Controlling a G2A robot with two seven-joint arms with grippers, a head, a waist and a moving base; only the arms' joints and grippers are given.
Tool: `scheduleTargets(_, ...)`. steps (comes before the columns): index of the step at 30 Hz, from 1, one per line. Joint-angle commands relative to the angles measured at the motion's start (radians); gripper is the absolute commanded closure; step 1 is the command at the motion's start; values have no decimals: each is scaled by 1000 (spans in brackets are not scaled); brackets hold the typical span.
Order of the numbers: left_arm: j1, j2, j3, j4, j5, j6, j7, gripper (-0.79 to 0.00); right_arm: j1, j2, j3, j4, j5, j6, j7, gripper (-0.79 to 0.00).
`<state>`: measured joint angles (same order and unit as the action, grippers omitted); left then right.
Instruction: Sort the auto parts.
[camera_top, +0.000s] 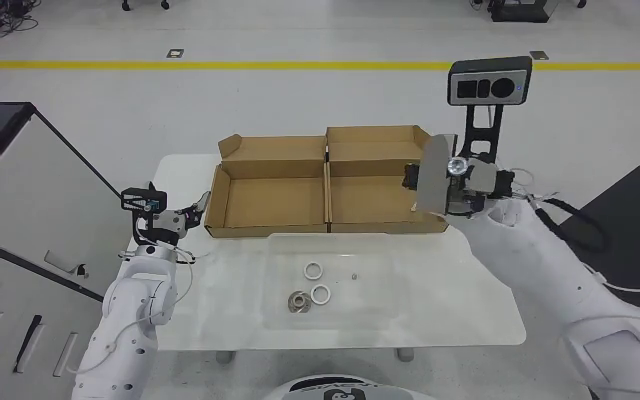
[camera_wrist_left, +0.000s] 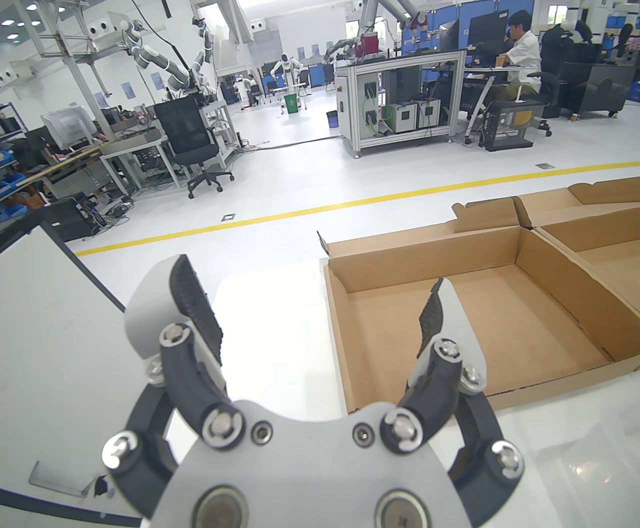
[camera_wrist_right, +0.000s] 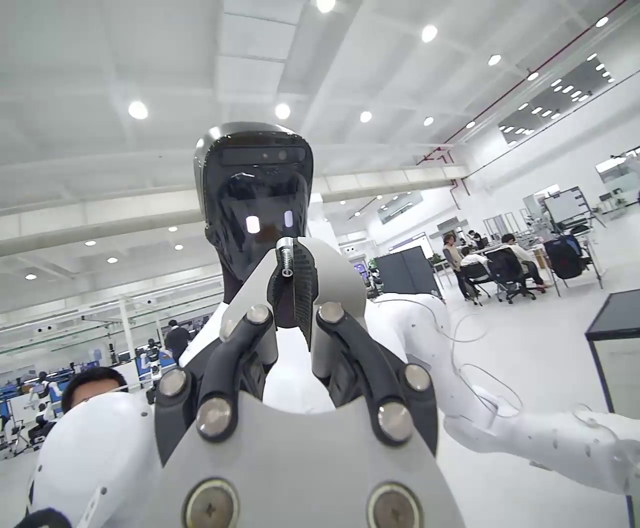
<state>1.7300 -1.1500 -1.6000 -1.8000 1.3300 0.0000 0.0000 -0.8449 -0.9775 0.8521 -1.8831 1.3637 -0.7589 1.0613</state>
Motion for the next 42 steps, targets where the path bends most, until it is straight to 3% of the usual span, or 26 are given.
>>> scheduleTargets(1,0,0,0,0,0,0,0,-785,3,-12,7,13,-8,18,18,0)
scheduleTargets(9,0,0,0,0,0,0,0,-785,21,-37,44,112,-249,82,80,0)
scheduleTargets(16,0,0,0,0,0,0,0,-785,29,-43,70,113,-418,165,40,0)
scheduleTargets(32,0,0,0,0,0,0,0,-785,-33,-103,82,97,-28,99,80,0)
scheduleTargets(42,0,0,0,0,0,0,0,-785,-43,-131,126,129,-29,121,117,0)
